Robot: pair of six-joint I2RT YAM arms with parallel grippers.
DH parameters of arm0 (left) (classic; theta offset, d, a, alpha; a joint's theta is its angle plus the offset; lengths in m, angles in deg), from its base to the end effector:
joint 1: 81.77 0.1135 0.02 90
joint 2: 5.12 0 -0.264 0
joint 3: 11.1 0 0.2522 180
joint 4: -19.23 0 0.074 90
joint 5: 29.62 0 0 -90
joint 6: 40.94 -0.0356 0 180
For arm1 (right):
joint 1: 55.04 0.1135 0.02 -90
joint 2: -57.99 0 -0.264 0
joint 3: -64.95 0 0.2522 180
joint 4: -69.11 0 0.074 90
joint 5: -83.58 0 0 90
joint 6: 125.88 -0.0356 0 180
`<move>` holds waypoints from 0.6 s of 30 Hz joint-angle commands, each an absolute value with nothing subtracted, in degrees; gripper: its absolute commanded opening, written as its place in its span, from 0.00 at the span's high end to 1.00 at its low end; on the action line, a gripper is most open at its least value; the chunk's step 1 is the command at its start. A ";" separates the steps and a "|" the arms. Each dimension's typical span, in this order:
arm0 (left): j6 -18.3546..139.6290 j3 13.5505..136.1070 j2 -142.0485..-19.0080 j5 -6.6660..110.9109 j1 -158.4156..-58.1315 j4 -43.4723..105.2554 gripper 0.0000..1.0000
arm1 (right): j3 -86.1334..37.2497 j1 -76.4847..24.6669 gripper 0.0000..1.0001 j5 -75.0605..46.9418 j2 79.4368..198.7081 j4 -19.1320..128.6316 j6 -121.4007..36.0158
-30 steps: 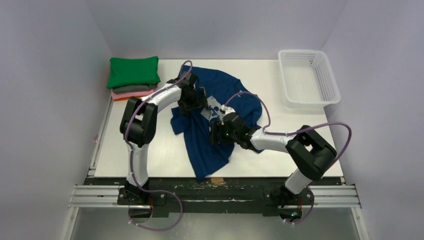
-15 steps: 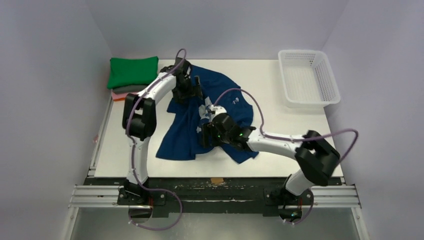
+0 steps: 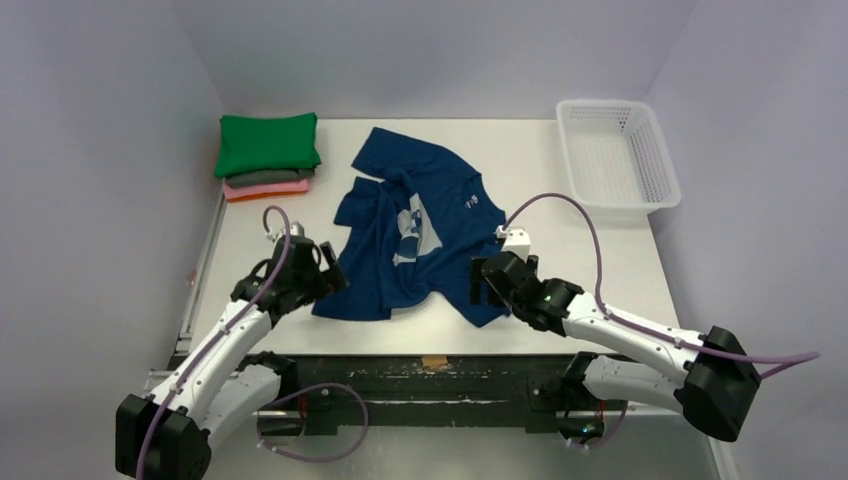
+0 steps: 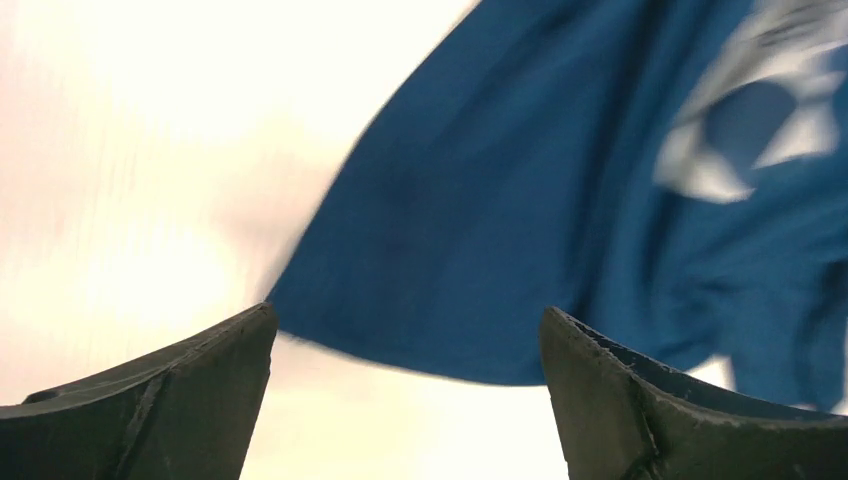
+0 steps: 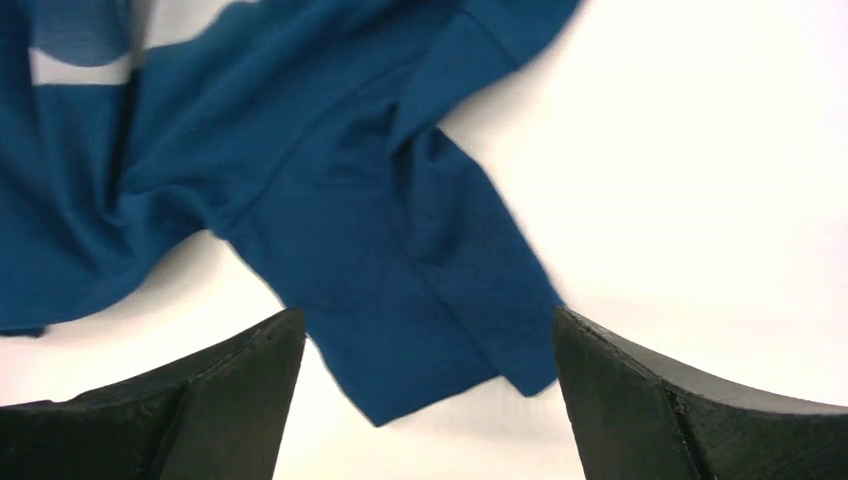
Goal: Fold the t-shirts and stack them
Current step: Flatten out the tshirt
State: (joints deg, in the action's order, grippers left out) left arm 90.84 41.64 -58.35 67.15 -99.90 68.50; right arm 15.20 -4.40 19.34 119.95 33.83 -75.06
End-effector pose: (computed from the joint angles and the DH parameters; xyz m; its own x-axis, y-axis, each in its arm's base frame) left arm 0.1769 -0.0535 0.2393 -0.6986 -0.4674 -0.5417 -0.3069 0.8797 -0.3633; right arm 0.1477 0.1557 0.2150 -0.6846 0.0625 -0.7262 -0.1001 0.9788 0.1786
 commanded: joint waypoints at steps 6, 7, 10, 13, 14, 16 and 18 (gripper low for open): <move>101.07 27.59 -52.44 72.37 -100.02 71.03 0.00 | 19.44 -8.66 0.04 22.92 116.68 32.06 -78.70; 101.61 27.44 -53.63 71.99 -99.97 70.91 0.01 | 19.93 -9.46 0.04 22.02 116.75 32.51 -78.54; 102.41 29.85 -57.79 73.27 -99.97 71.73 0.07 | 20.33 -10.72 0.04 20.35 117.00 33.19 -78.01; 103.10 31.78 -61.50 74.23 -99.96 71.03 0.13 | 19.77 -10.83 0.04 20.47 117.06 32.71 -77.37; 103.41 32.06 -62.65 74.09 -99.97 70.36 0.14 | 19.72 -10.83 0.04 20.90 116.98 32.53 -77.36; 103.48 32.46 -65.26 73.07 -99.96 68.46 0.18 | 19.79 -10.83 0.04 21.09 116.80 32.58 -77.40; 103.45 33.29 -68.04 72.20 -99.95 66.68 0.24 | 19.79 -10.88 0.05 21.08 116.71 32.52 -77.23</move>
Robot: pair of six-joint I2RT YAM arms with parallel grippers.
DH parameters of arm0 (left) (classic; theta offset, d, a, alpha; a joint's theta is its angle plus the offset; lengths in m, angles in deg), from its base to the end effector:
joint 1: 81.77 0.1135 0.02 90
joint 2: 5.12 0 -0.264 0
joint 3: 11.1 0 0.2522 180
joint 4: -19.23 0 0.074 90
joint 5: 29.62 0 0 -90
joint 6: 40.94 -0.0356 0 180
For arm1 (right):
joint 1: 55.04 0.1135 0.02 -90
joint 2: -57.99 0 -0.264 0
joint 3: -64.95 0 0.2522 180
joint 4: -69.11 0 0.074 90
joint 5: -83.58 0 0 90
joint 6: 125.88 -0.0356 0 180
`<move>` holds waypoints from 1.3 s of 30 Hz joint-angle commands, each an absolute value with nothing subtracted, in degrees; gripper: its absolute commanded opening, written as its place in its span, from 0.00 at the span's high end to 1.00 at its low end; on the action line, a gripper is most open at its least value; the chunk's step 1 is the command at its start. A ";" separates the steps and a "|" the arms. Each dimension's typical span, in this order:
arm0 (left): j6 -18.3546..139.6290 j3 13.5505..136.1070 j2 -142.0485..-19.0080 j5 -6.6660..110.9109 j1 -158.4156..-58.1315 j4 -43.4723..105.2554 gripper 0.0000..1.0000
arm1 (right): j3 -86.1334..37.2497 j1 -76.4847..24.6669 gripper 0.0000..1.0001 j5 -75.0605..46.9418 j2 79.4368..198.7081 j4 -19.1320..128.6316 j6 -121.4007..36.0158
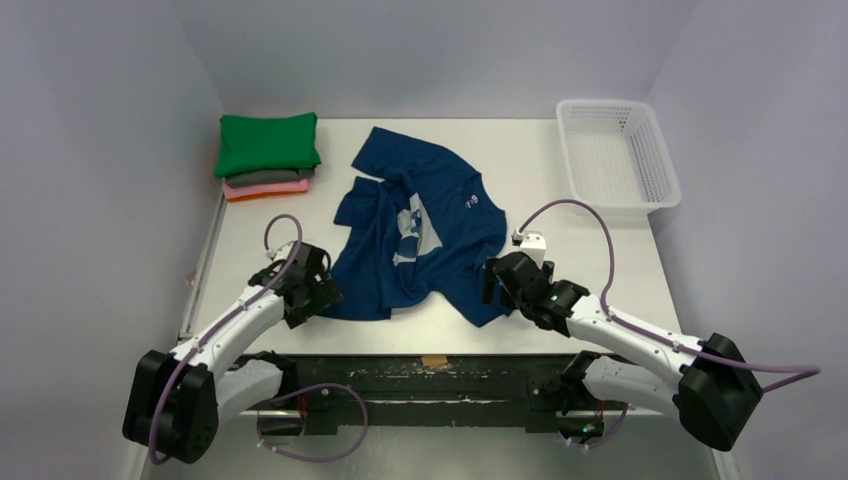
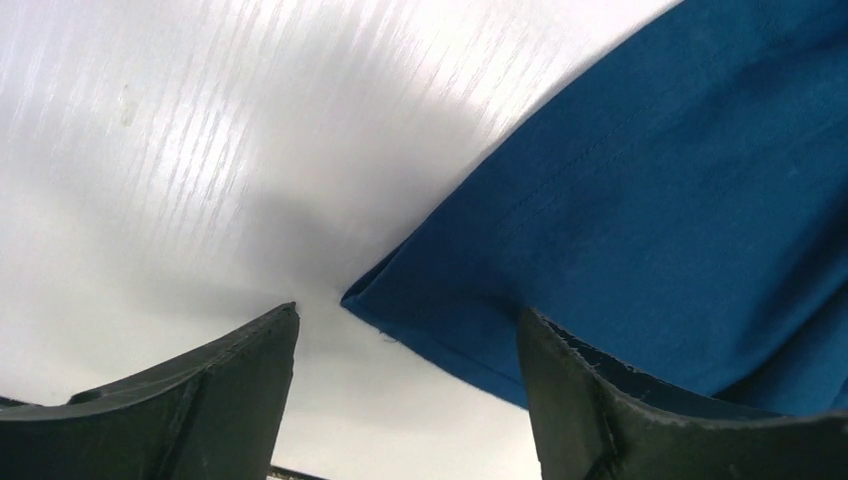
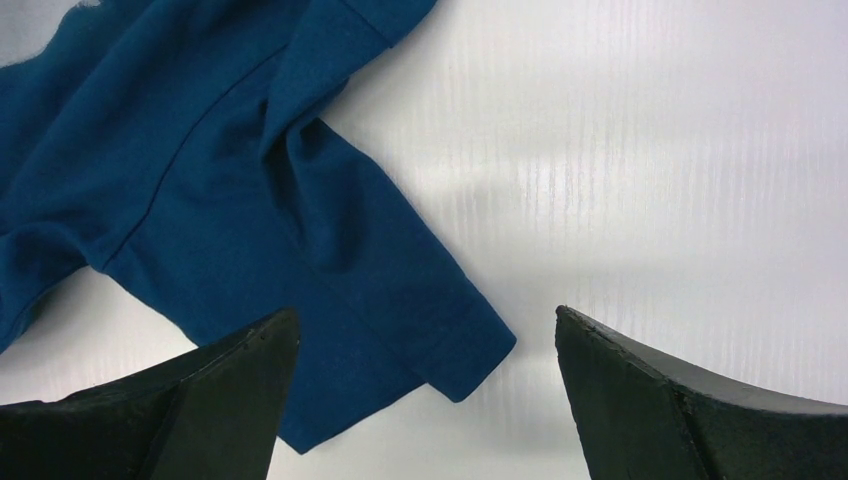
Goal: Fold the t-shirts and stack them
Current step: Flatten out the tshirt
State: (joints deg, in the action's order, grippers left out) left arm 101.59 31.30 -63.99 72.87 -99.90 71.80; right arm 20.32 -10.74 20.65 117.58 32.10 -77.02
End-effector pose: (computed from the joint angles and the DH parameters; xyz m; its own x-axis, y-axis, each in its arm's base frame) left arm 0.1585 -0.0438 0.1664 -0.7227 -0.5787 -0.3779 -0.5643 0.8097 -0.1610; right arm 0.1510 0.1247 0.1928 -0.7017 0.1338 -0.6998 0.0536 0.9893 0.1354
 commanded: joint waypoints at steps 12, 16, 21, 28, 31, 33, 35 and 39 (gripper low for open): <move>101.95 35.54 -73.37 69.88 -102.07 64.85 1.00 | 19.05 -10.98 0.05 22.09 117.89 31.95 -77.34; 101.03 35.08 -69.77 71.50 -102.16 65.70 1.00 | 18.11 -11.03 0.06 22.15 118.58 29.89 -77.70; 101.03 34.78 -62.48 77.91 -102.16 70.27 1.00 | 15.96 -11.01 0.10 20.49 119.53 23.62 -78.62; 99.97 35.06 -58.99 81.96 -102.08 71.59 1.00 | 16.90 -10.96 0.26 12.51 124.08 26.87 -72.69; 99.79 36.30 -60.26 83.97 -102.08 72.89 1.00 | 16.33 -10.65 0.30 10.65 127.34 28.60 -71.76; 99.67 36.89 -60.76 85.29 -102.08 73.71 1.00 | 15.65 -10.39 0.31 12.51 129.67 28.36 -72.01; 99.52 37.07 -60.87 85.88 -102.01 73.75 1.00 | 14.77 -10.42 0.33 14.65 131.20 27.48 -73.23; 99.23 36.89 -60.77 86.36 -101.91 73.51 1.00 | 14.52 -10.48 0.47 15.31 132.54 28.88 -74.58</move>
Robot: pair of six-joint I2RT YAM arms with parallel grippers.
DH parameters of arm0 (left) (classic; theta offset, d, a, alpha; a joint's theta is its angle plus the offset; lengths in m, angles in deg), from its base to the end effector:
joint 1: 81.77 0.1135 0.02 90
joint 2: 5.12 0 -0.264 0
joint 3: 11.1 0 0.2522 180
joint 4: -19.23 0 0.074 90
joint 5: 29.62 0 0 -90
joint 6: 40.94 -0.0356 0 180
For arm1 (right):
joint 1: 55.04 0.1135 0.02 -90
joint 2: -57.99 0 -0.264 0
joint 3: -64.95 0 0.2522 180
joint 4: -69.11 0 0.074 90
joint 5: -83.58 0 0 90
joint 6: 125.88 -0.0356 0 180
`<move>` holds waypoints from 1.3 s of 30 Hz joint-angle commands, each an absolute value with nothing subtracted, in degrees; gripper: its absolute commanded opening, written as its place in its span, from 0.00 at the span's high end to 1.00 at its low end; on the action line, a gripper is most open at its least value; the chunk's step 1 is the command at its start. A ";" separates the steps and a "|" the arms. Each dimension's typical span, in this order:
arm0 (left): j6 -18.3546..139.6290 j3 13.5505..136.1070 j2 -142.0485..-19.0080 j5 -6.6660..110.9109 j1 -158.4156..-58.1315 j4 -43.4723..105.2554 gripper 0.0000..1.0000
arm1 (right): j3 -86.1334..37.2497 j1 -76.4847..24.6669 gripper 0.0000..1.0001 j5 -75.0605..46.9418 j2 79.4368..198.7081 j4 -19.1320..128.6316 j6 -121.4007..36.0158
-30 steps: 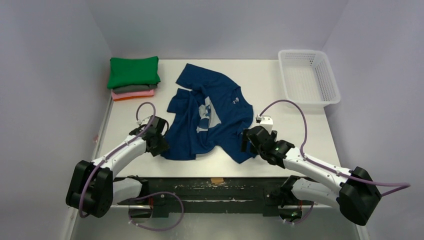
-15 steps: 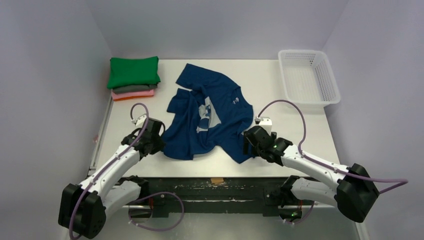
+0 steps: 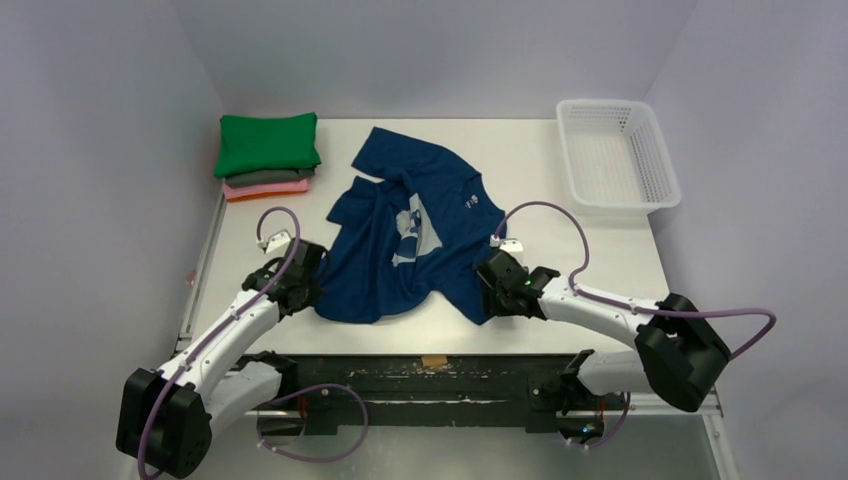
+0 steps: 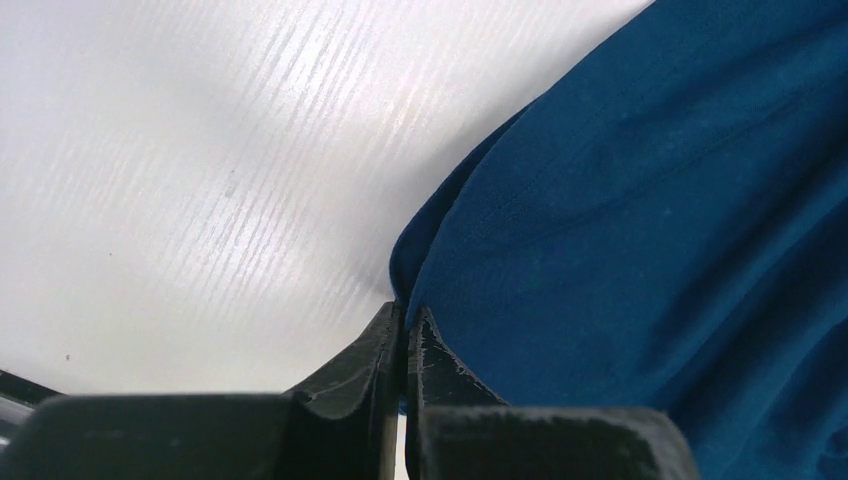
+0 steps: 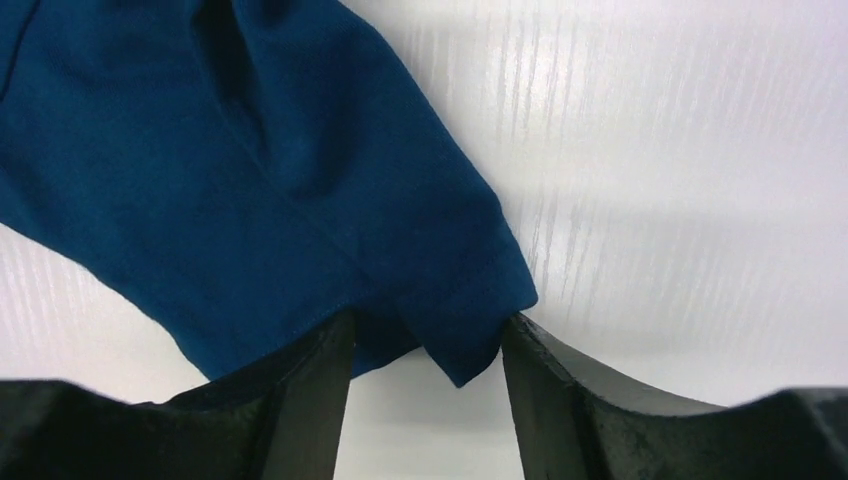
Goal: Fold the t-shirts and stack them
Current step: Flatten out the tshirt
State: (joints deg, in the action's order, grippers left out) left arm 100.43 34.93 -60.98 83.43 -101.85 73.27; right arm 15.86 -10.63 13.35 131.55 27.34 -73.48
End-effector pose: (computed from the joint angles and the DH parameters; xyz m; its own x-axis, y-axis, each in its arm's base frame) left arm 0.1620 -0.0444 0.1931 -0.6467 -0.5289 -0.5495 -0.5626 0.8173 -0.1246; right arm 0.1643 0.1441 0.1639 -0.8604 -0.0391 -0.5081 -0.0457 0.9990 0.0006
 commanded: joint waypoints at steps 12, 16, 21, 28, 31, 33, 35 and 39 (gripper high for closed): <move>99.46 37.63 -60.41 87.83 -101.73 75.06 1.00 | 14.46 -10.91 0.73 15.36 131.22 27.69 -74.63; 99.46 37.64 -60.34 87.78 -101.72 75.22 1.00 | 14.89 -10.99 0.72 13.75 129.10 28.22 -73.43; 99.33 37.92 -60.00 87.78 -101.72 75.60 1.00 | 14.01 -11.01 0.70 12.22 129.62 28.70 -72.20; 99.02 37.74 -59.70 87.56 -101.72 75.49 1.00 | 12.07 -11.44 0.69 13.58 132.30 27.58 -72.30; 98.94 37.69 -59.66 87.35 -101.73 75.32 1.00 | 11.57 -11.77 0.67 14.91 132.67 27.02 -73.06; 98.82 37.63 -59.57 87.17 -101.73 75.12 1.00 | 11.32 -12.24 0.67 15.59 132.90 26.91 -73.58; 98.73 37.47 -59.25 87.08 -101.73 75.02 1.00 | 10.95 -12.84 0.67 16.18 133.32 26.78 -74.00; 98.50 37.03 -58.77 87.02 -101.70 74.72 1.00 | 10.53 -13.46 0.86 16.07 134.63 27.53 -74.07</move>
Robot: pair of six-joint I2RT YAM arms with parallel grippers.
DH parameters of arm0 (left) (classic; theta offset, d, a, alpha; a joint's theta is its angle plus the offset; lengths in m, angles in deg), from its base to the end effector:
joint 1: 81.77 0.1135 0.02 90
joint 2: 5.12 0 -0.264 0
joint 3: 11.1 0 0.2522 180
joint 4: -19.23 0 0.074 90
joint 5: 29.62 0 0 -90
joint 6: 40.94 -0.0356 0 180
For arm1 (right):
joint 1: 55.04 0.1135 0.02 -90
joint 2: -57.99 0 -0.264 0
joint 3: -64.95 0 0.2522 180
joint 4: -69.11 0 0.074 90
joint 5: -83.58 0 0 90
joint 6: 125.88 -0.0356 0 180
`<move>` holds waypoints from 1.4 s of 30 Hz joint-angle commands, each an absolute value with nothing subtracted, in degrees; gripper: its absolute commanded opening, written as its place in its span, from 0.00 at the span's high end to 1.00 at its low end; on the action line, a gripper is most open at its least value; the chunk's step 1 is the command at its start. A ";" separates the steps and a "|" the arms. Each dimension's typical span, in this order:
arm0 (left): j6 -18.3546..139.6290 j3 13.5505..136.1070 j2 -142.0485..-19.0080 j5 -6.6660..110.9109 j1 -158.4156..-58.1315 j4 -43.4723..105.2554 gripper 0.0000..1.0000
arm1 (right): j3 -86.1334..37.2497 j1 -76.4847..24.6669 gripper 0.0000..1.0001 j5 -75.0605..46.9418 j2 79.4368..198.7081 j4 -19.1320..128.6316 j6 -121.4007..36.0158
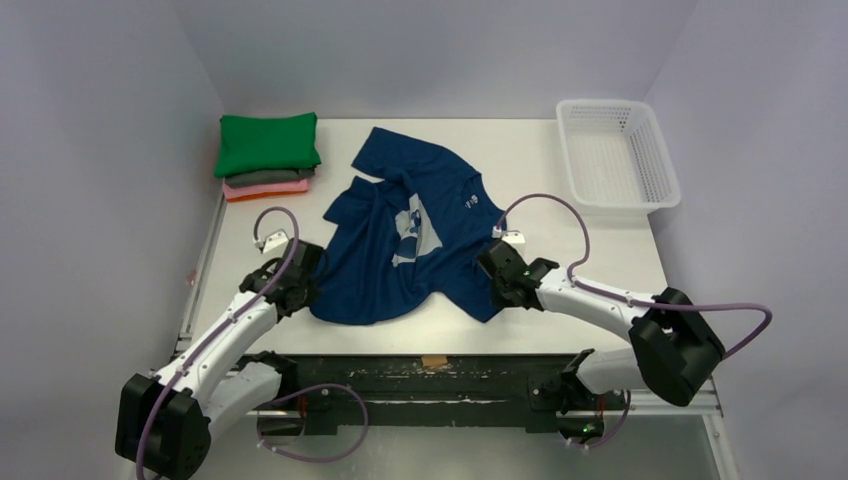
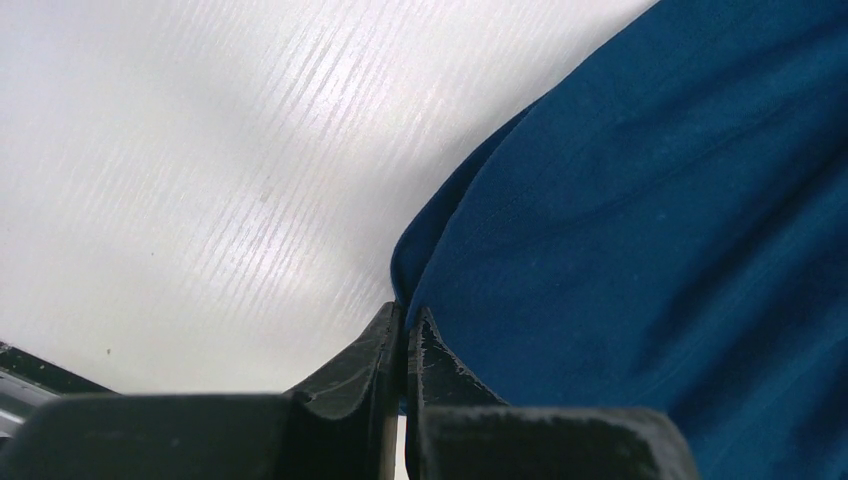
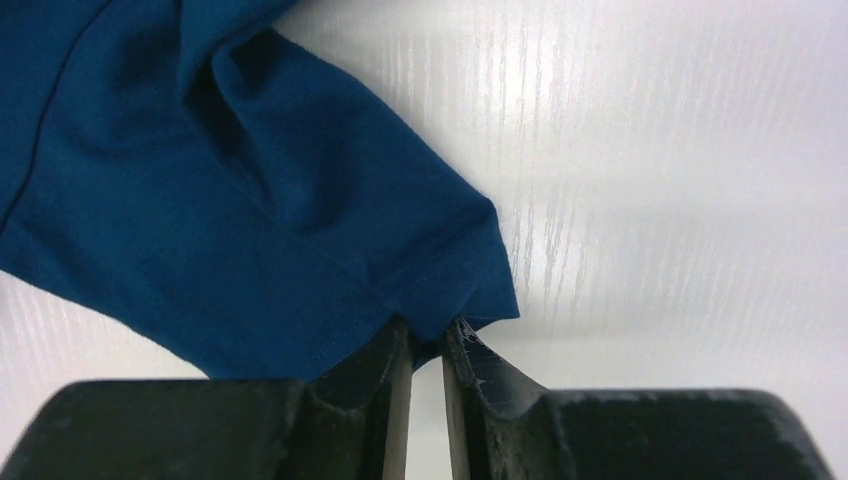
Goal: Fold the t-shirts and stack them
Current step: Flatten out the tshirt
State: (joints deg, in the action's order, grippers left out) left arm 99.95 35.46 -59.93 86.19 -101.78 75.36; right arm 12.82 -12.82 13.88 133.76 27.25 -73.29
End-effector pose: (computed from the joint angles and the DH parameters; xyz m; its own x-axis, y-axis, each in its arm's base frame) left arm 0.1588 -0.0413 0.1974 -0.6362 -0.5117 -0.5774 -0.5747 0.8136 -0.0879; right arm 0.1791 0.1459 0.1706 -0.8534 -0.0050 -0.5212 -0.0066 1.0000 0.0012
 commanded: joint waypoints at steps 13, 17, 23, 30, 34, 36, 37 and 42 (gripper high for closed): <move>96.25 43.22 -45.54 85.93 -101.73 77.76 1.00 | 6.58 -15.36 1.00 16.40 118.92 29.80 -72.62; 93.24 51.43 -39.82 82.99 -101.72 77.52 1.00 | 1.68 -15.50 1.00 16.85 109.60 30.68 -69.75; 88.36 67.68 -36.48 78.82 -101.72 78.44 1.00 | -9.85 -15.52 1.00 16.98 100.26 32.38 -65.14; 83.19 88.93 -36.67 72.70 -101.72 80.39 1.00 | -29.40 -15.49 1.00 8.40 100.23 28.79 -57.73; 81.27 98.30 -37.74 70.99 -101.72 81.46 1.00 | -38.77 -15.49 1.00 4.76 100.91 27.13 -55.44; 80.62 103.77 -38.98 70.76 -101.72 83.11 1.00 | -43.81 -15.49 1.00 3.74 101.94 25.85 -54.43; 80.39 105.47 -39.63 70.65 -101.71 83.79 1.00 | -46.54 -15.49 1.00 3.50 102.85 25.07 -53.81; 79.44 110.83 -41.86 71.60 -101.72 86.12 1.00 | -59.57 -15.49 1.00 6.27 108.52 21.36 -50.15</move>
